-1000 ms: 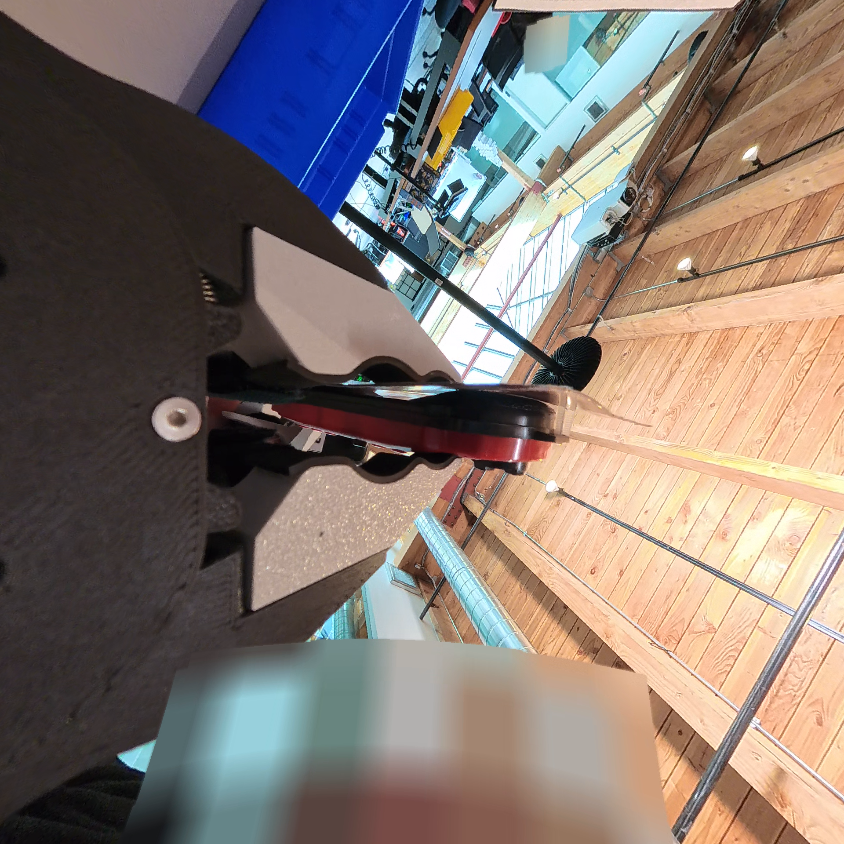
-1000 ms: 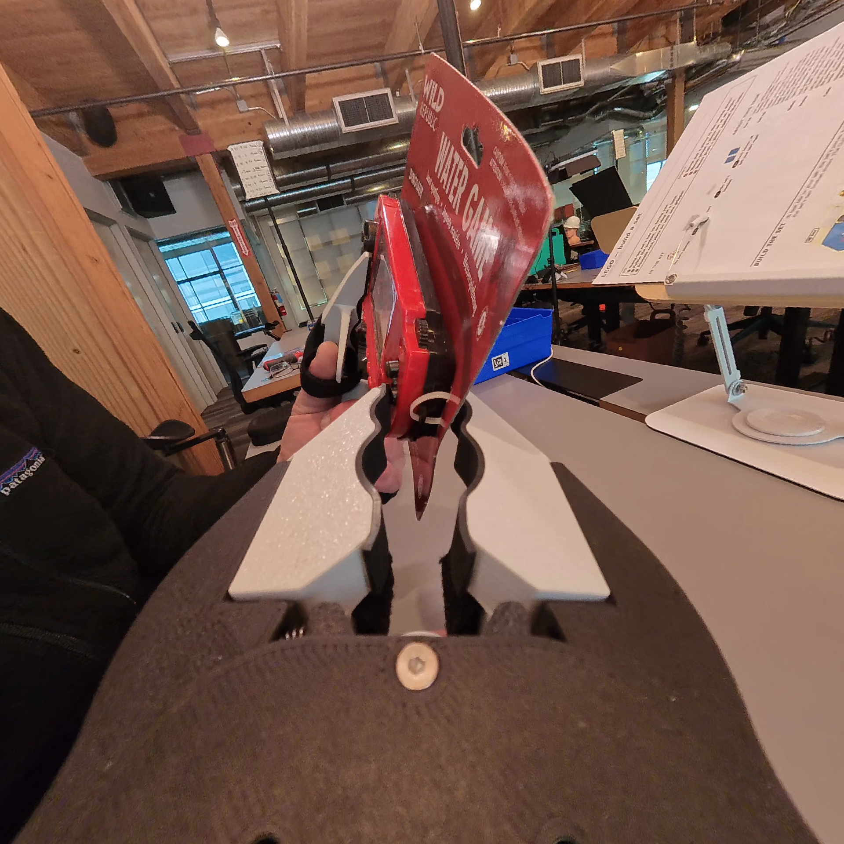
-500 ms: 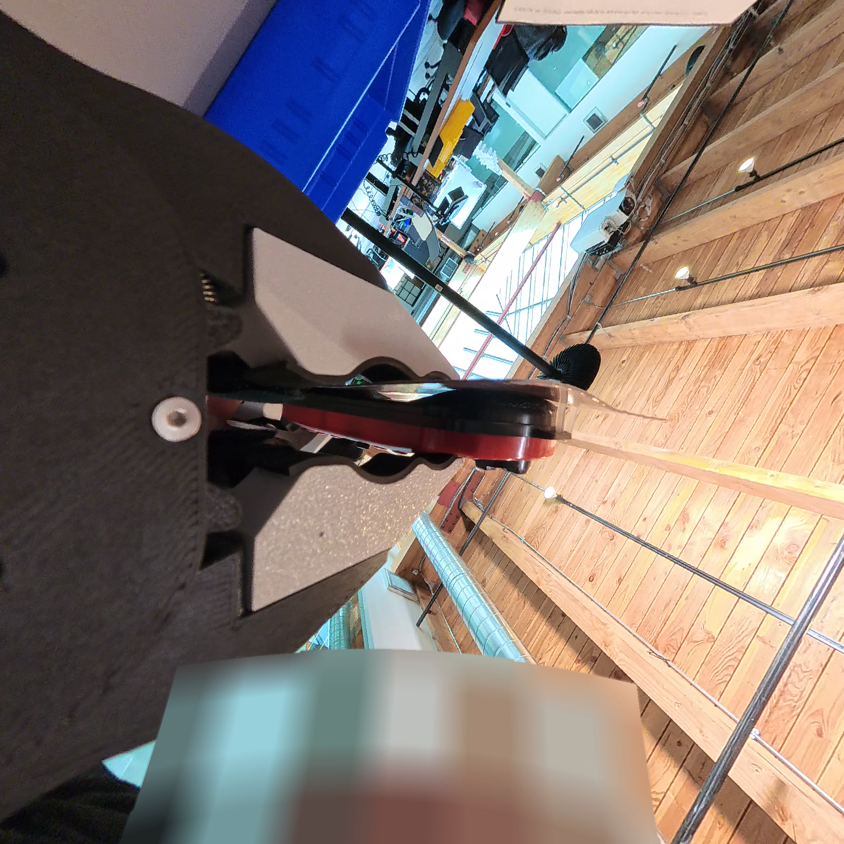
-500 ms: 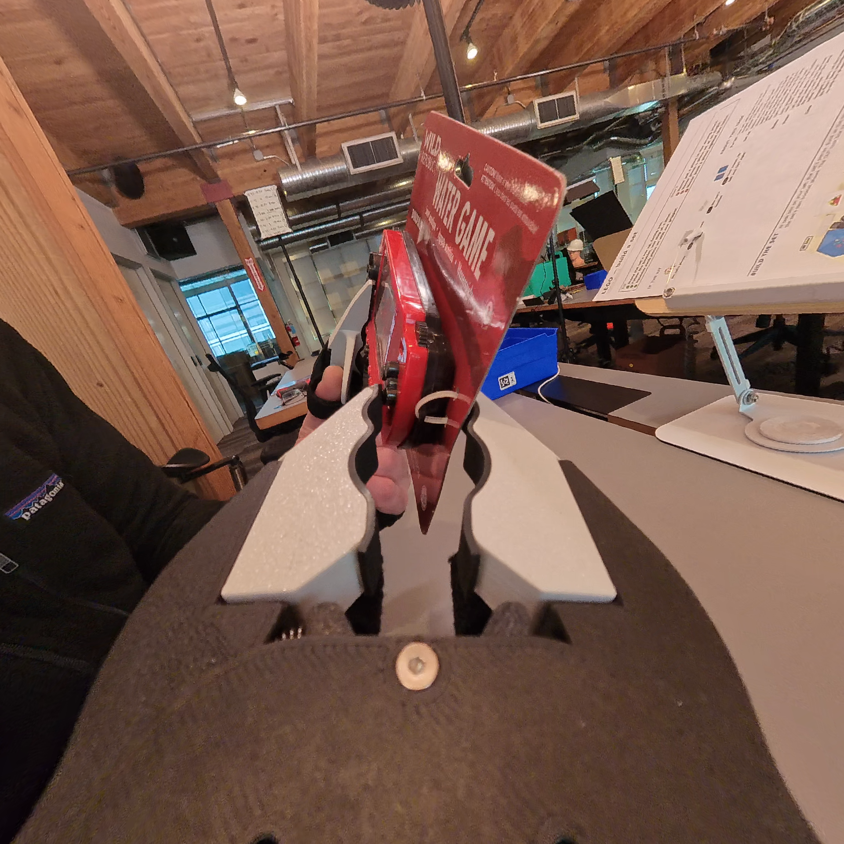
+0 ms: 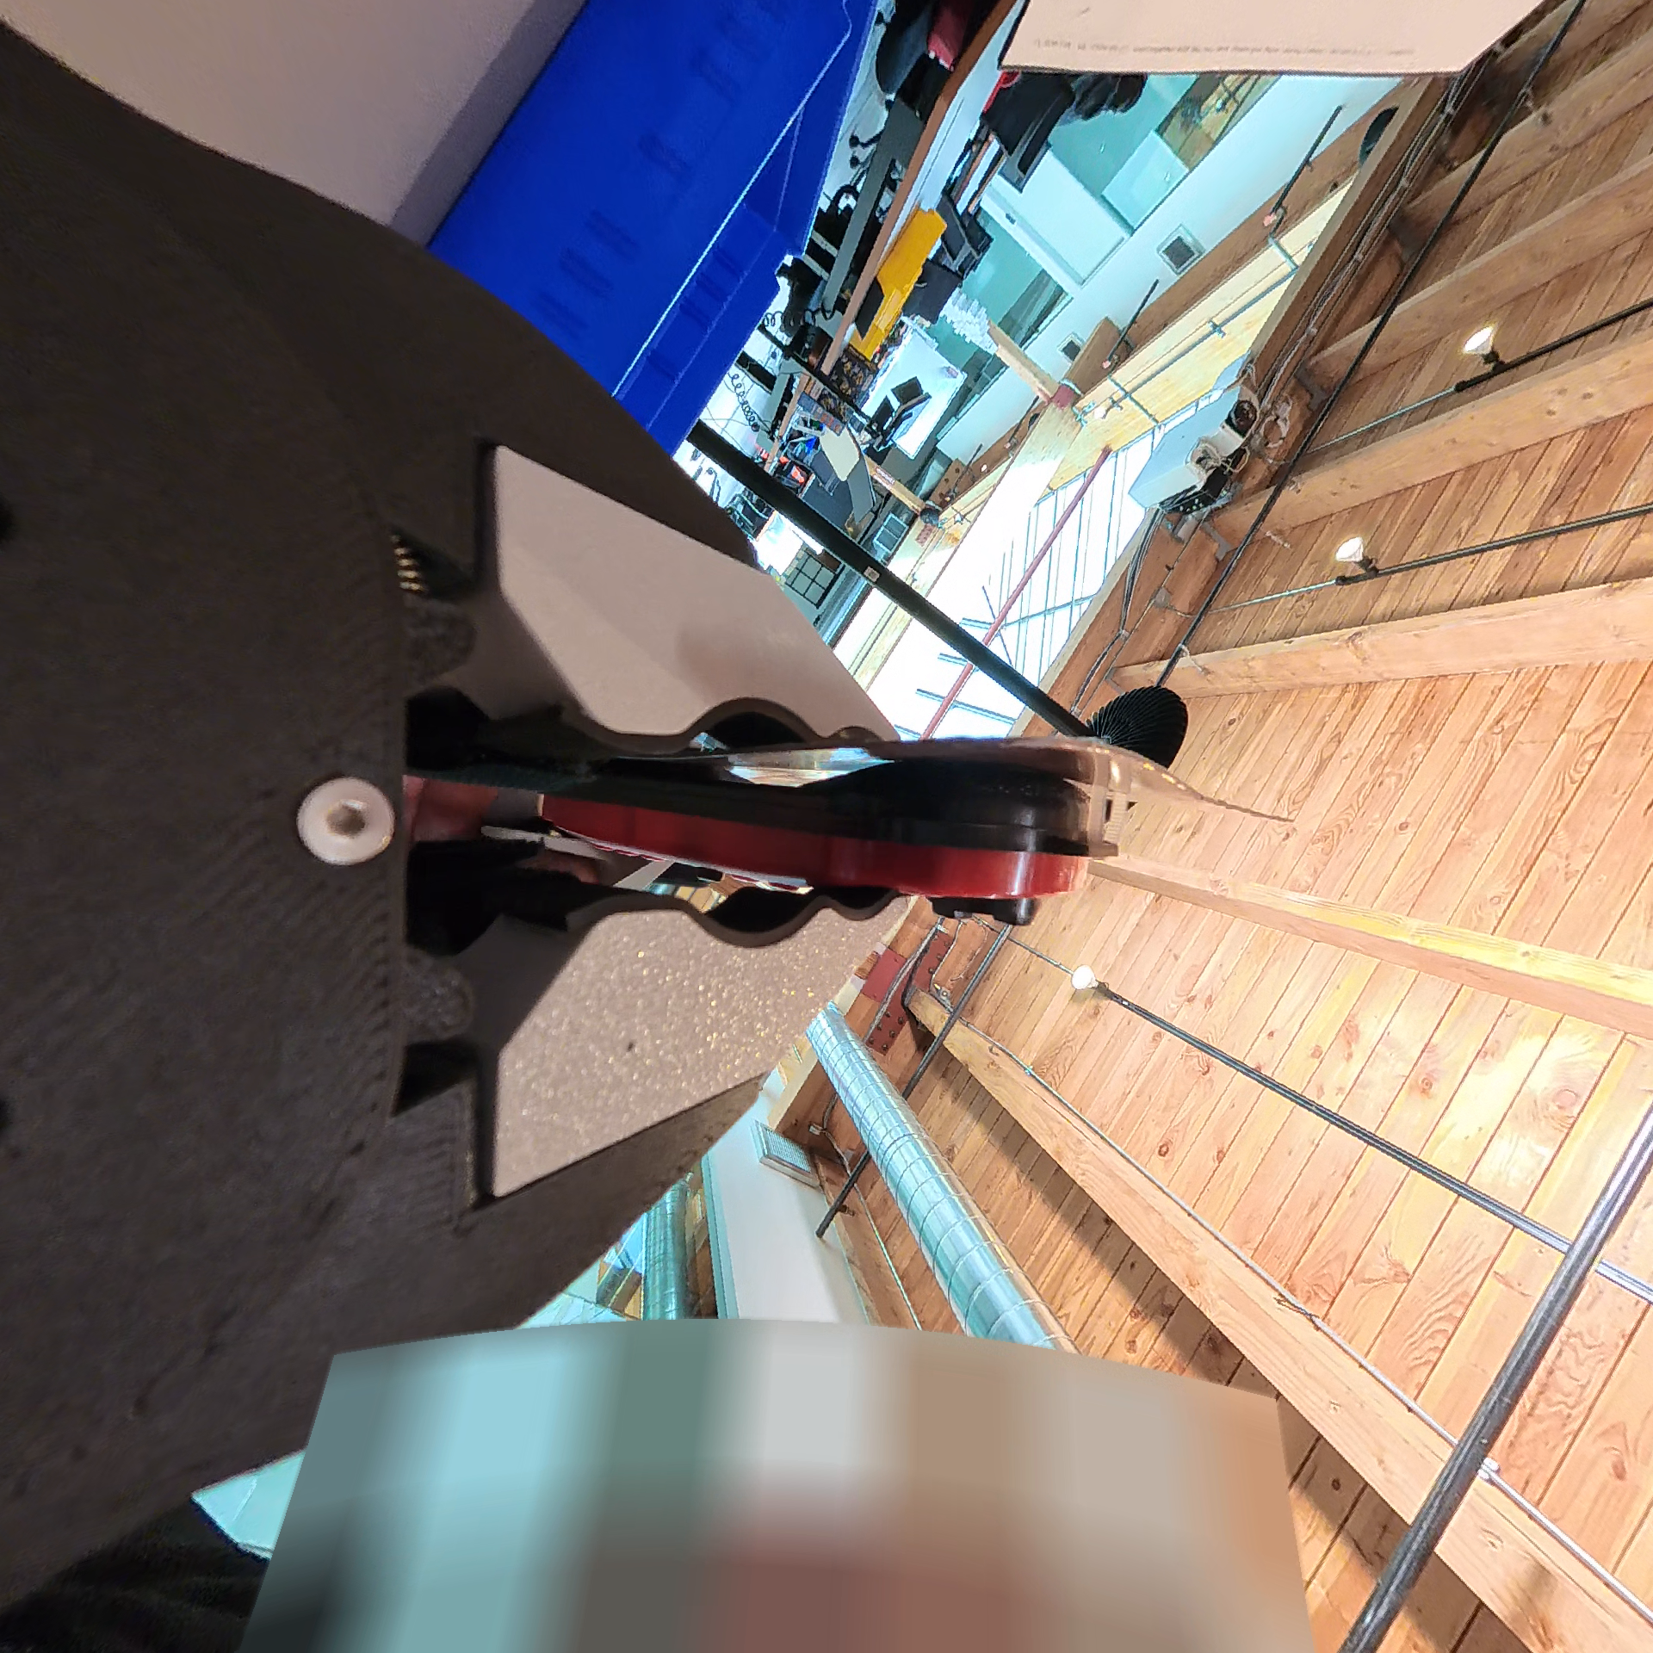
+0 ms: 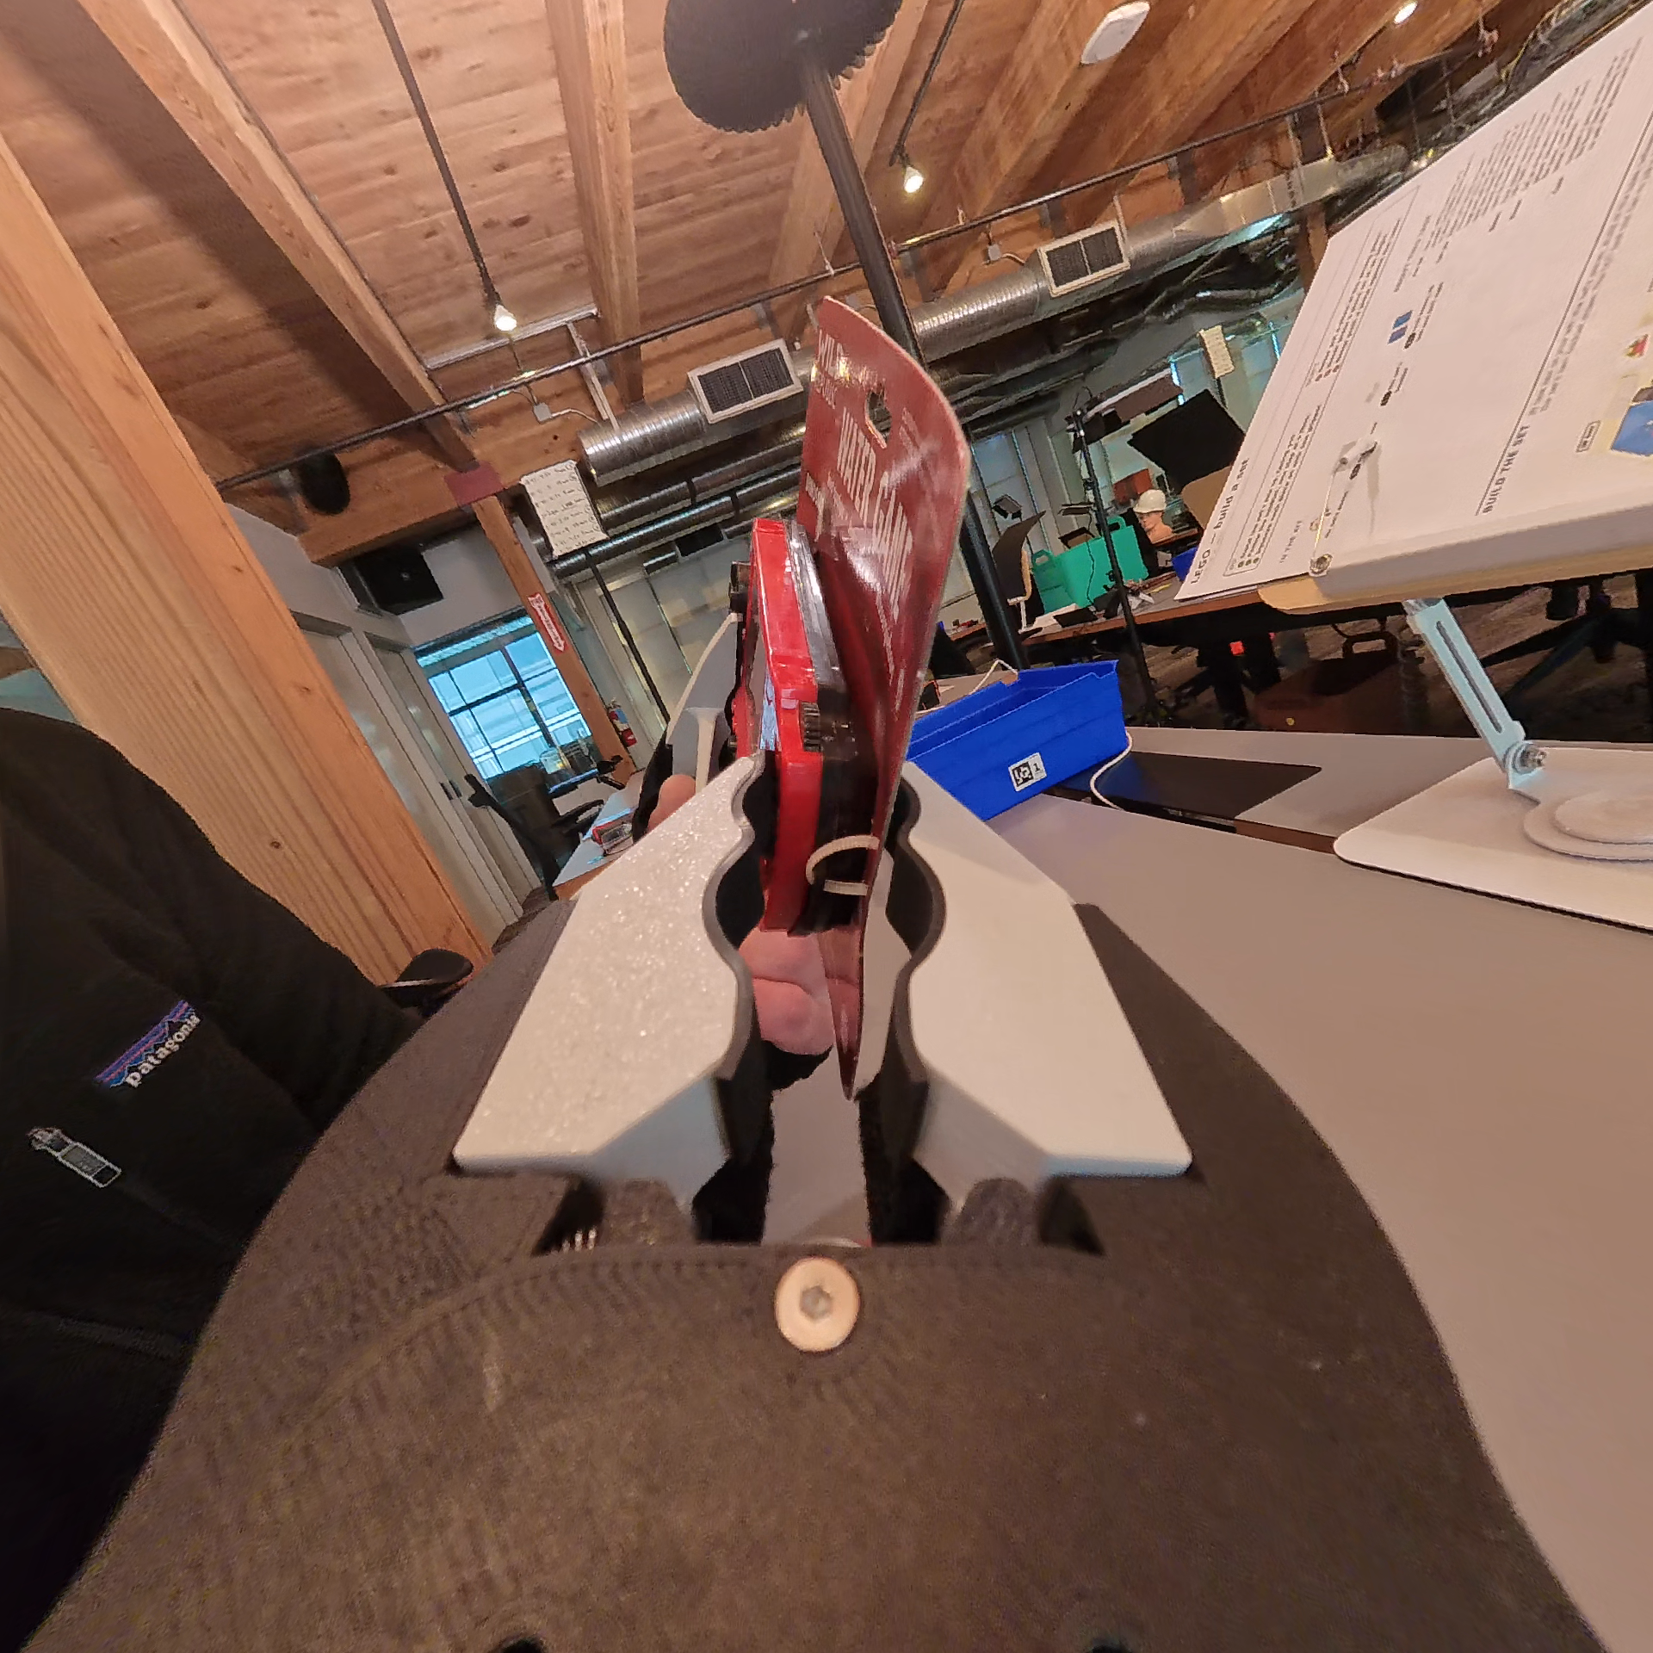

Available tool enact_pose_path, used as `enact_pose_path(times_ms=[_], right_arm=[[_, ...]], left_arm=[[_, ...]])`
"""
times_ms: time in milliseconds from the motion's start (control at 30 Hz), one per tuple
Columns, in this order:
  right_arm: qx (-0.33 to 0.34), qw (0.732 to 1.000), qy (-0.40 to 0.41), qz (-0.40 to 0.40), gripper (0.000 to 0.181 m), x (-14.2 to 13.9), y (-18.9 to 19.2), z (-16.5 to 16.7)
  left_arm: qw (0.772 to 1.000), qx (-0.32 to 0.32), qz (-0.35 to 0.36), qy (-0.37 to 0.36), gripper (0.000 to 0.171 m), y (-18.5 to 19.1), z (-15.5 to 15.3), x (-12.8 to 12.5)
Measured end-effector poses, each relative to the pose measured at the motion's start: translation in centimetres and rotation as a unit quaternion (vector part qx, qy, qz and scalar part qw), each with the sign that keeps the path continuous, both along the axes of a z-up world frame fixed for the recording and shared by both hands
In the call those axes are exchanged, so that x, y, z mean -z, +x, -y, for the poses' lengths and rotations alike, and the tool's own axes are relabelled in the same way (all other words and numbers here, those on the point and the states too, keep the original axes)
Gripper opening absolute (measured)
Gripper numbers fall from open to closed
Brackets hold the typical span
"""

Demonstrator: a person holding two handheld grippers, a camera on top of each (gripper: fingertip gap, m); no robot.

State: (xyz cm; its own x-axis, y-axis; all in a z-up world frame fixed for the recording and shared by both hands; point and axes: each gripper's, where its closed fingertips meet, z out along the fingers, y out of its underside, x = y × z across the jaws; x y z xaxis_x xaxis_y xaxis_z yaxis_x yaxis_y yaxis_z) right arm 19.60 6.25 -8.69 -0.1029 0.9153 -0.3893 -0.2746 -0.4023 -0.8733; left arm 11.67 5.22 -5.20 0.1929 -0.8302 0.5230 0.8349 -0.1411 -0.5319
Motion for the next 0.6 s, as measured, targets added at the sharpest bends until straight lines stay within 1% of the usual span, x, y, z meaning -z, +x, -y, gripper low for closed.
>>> enact_pose_path(times_ms=[600], right_arm=[[-0.015,0.999,-0.012,-0.025,0.026,-0.15,0.3,-0.15]], left_arm=[[1.0,-0.002,-0.013,0.004,0.024,0.55,0.07,-0.24]])
